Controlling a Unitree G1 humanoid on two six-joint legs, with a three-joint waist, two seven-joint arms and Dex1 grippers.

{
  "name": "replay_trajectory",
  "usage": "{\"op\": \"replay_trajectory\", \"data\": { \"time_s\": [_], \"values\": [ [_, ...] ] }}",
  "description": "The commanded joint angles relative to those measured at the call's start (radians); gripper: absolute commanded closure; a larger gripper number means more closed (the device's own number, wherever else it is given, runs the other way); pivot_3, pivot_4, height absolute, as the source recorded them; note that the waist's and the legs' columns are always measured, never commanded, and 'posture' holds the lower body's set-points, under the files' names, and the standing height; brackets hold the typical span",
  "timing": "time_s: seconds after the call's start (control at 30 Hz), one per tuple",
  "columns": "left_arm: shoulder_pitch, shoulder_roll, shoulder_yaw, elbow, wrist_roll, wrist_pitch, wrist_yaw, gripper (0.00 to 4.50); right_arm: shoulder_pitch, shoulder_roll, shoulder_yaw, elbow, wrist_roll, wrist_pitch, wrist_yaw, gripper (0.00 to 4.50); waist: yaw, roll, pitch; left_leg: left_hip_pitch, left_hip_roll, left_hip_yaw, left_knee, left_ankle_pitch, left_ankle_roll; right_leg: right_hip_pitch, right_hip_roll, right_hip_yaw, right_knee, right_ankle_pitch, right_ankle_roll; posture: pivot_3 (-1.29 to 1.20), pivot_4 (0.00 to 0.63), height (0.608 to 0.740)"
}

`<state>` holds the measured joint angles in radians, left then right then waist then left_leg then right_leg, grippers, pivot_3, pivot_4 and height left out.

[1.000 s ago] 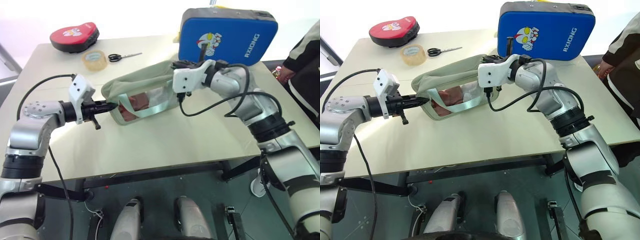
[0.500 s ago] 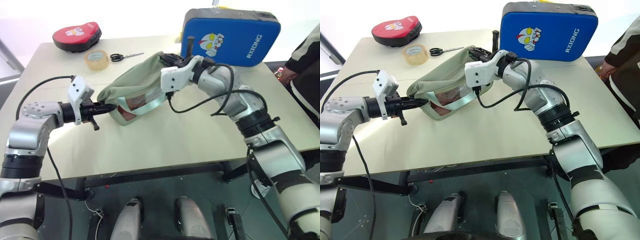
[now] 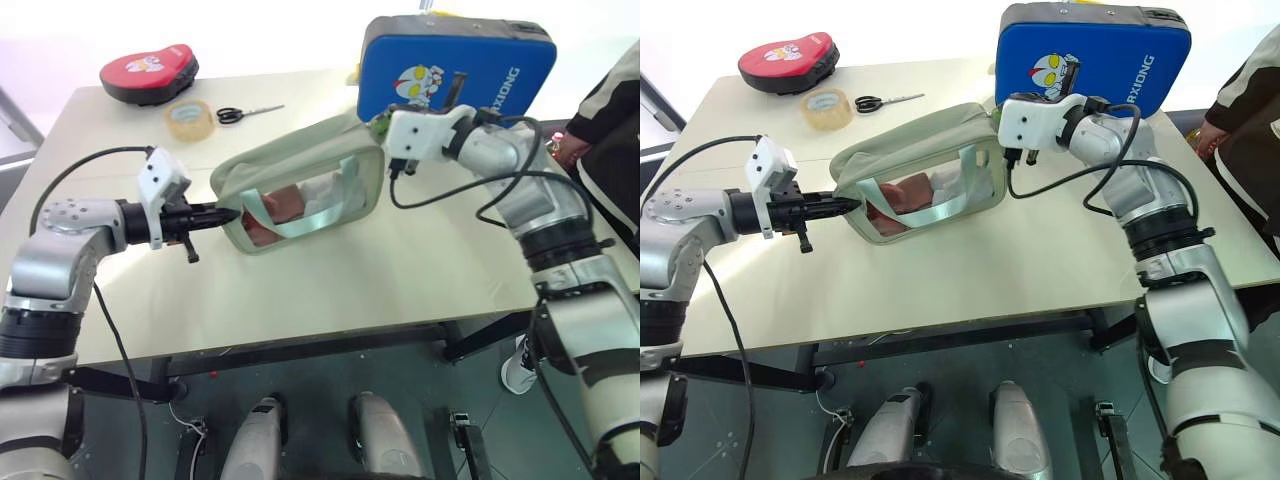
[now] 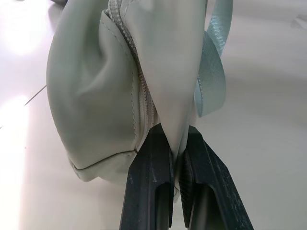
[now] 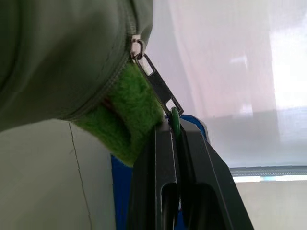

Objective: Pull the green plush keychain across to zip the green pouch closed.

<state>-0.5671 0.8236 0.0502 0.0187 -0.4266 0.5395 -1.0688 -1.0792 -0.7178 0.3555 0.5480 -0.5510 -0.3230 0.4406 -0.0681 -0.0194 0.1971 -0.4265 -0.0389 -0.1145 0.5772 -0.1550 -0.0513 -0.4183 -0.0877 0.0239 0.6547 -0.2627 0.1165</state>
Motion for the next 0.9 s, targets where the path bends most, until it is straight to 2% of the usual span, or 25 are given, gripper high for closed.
{"op": "replay_trajectory", "data": {
  "time_s": [0.03, 0.1, 0.2, 0.33, 0.4, 0.5, 0.57, 0.63, 0.77, 0.9],
  "values": [
    [-0.020, 0.020, 0.014, 0.020, 0.012, -0.005, -0.004, 4.50, -0.105, -0.142, 0.062, 0.062, -0.236, -0.148, -0.195, 4.46, 0.000, 0.000, 0.000, 0.000, 0.000, 0.000, 0.000, 0.000, 0.000, 0.000, 0.000, 0.000, 0.000, 0.000, 0.000, 0.00, 0.150, 0.740],
    [-0.026, 0.019, 0.010, 0.028, 0.014, -0.010, -0.007, 4.50, -0.166, -0.185, 0.139, 0.092, -0.377, -0.214, -0.327, 4.46, 0.000, 0.000, 0.000, -0.001, 0.000, 0.001, 0.000, 0.000, 0.000, -0.001, 0.000, 0.000, 0.000, 0.000, 0.000, 0.00, 0.150, 0.740],
    [-0.030, 0.017, 0.006, 0.031, 0.013, -0.013, -0.007, 4.50, -0.233, -0.204, 0.193, 0.155, -0.477, -0.258, -0.457, 4.46, -0.003, 0.000, 0.000, -0.001, 0.000, 0.002, -0.001, 0.000, 0.000, -0.003, 0.000, 0.002, 0.000, 0.000, 0.000, 0.00, 0.150, 0.740],
    [-0.026, 0.014, 0.005, 0.030, 0.011, -0.018, -0.003, 4.50, -0.264, -0.181, 0.187, 0.228, -0.449, -0.305, -0.492, 4.46, -0.001, 0.000, 0.000, -0.001, 0.000, 0.002, -0.002, 0.000, 0.000, -0.003, 0.000, 0.002, 0.000, 0.000, 0.000, 0.00, 0.150, 0.740],
    [-0.018, 0.012, 0.008, 0.024, 0.010, -0.020, 0.002, 4.50, -0.227, -0.129, 0.122, 0.244, -0.302, -0.296, -0.406, 4.46, -0.001, 0.000, 0.000, -0.001, 0.000, 0.002, -0.001, 0.000, 0.000, -0.003, 0.000, 0.002, 0.000, 0.000, 0.000, 0.00, 0.150, 0.740],
    [-0.009, 0.014, 0.012, 0.015, 0.006, -0.017, 0.007, 4.50, -0.148, -0.031, -0.004, 0.241, -0.025, -0.183, -0.178, 4.46, -0.003, 0.000, 0.000, -0.001, 0.001, 0.002, -0.001, 0.000, 0.000, -0.002, 0.000, 0.002, 0.000, 0.000, 0.000, 0.00, 0.150, 0.740],
    [-0.006, 0.015, 0.013, 0.011, 0.006, -0.016, 0.009, 4.50, -0.080, 0.043, -0.097, 0.169, 0.160, -0.018, -0.019, 4.46, -0.002, 0.000, 0.000, -0.001, 0.001, 0.002, -0.001, 0.000, 0.000, -0.001, 0.000, 0.002, 0.000, 0.000, 0.000, 0.00, 0.150, 0.740],
    [0.000, 0.017, 0.015, 0.003, 0.003, -0.011, 0.011, 4.50, -0.020, 0.085, -0.152, 0.082, 0.258, 0.115, 0.074, 4.46, -0.001, 0.000, 0.000, 0.000, 0.001, 0.001, 0.000, 0.000, 0.000, 0.000, 0.000, 0.002, 0.000, 0.000, 0.000, 0.00, 0.150, 0.740],
    [0.012, 0.021, 0.015, -0.020, -0.005, 0.002, 0.009, 4.50, 0.092, 0.129, -0.209, -0.091, 0.346, 0.341, 0.150, 4.46, 0.002, 0.000, 0.000, 0.000, 0.000, 0.000, 0.001, 0.000, 0.000, 0.001, 0.000, 0.001, 0.001, 0.000, 0.000, 0.00, 0.150, 0.740],
    [0.014, 0.026, 0.008, -0.025, -0.002, 0.007, -0.002, 4.50, 0.200, 0.160, -0.215, -0.244, 0.370, 0.458, 0.159, 4.46, 0.000, 0.000, 0.000, 0.000, 0.000, 0.000, 0.001, 0.000, 0.000, 0.001, 0.000, 0.001, 0.001, 0.000, 0.000, 0.00, 0.150, 0.740]
  ]
}}
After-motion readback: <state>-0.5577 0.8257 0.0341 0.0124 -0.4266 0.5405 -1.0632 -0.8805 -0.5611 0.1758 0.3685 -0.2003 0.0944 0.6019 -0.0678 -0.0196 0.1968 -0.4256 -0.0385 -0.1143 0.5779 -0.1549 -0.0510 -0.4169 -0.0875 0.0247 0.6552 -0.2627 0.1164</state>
